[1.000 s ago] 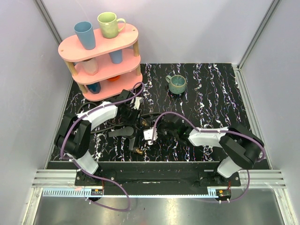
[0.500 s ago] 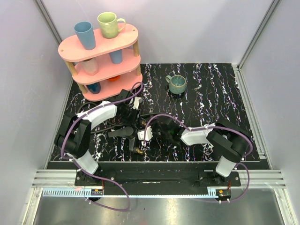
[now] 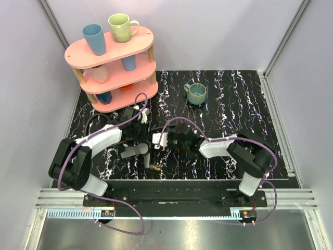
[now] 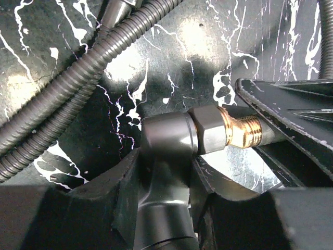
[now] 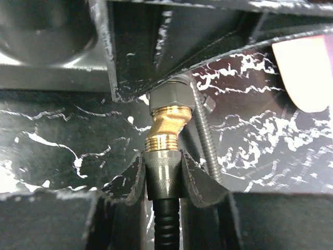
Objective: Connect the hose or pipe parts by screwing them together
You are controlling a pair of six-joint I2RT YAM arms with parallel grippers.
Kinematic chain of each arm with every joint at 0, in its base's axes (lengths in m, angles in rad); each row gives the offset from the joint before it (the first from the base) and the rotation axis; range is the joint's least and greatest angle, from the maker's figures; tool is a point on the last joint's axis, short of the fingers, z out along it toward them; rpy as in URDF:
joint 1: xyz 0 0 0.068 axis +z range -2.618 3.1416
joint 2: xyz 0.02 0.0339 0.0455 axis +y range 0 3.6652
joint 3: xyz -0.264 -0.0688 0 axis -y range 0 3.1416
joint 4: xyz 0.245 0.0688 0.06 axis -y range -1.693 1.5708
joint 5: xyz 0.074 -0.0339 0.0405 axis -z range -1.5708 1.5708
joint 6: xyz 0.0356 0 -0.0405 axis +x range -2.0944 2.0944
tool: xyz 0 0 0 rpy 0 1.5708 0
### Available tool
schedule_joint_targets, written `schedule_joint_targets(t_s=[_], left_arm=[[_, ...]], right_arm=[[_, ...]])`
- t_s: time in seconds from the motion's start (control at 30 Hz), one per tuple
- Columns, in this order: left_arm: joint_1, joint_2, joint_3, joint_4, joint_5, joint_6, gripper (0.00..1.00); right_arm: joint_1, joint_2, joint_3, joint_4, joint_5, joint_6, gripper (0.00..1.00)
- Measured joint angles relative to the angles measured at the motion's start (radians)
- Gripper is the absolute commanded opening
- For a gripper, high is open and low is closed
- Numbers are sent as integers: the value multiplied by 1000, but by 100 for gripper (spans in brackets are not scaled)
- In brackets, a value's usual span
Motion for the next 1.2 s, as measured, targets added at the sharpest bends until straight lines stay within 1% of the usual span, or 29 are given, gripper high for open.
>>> schedule_joint_targets(t_s=[0.33, 0.53, 0.6, 0.73, 0.83, 0.87, 0.9, 0.93, 0.97, 1.0, 1.07, 1.13, 1.2], left_arm=[[-2, -111, -108, 85, -72, -96, 0], [-32, -183, -149, 107, -146, -112, 0], [-43, -201, -158, 113, -171, -114, 0], [-67, -241, -188, 159, -234, -131, 0], [-81, -256, -201, 203, -274, -137, 0], [-84, -256, -201, 216, -282, -135, 0], [-85, -256, -201, 225, -288, -134, 0], [-89, -256, -201, 232, -294, -133, 0], [-90, -256, -201, 235, -295, -131, 0], [-91, -257, -201, 236, -296, -130, 0], [-91, -257, -200, 234, -295, -126, 0], [-92, -258, -197, 232, -291, -115, 0], [-90, -258, -194, 232, -275, -99, 0]], right_arm=[[-101, 54, 72, 16, -294, 424, 0], [-164, 89, 116, 32, -466, 750, 0], [-185, 112, 120, 78, -521, 887, 0], [-229, 182, 131, 238, -619, 1190, 0], [-251, 215, 127, 364, -635, 1376, 0], [-257, 225, 121, 406, -633, 1428, 3], [-261, 232, 116, 434, -631, 1464, 11], [-264, 236, 111, 455, -626, 1496, 15], [-265, 237, 107, 465, -621, 1509, 23], [-266, 237, 103, 467, -617, 1513, 34], [-266, 228, 97, 461, -607, 1509, 39], [-264, 199, 90, 414, -597, 1469, 51], [-261, 149, 80, 348, -575, 1397, 57]])
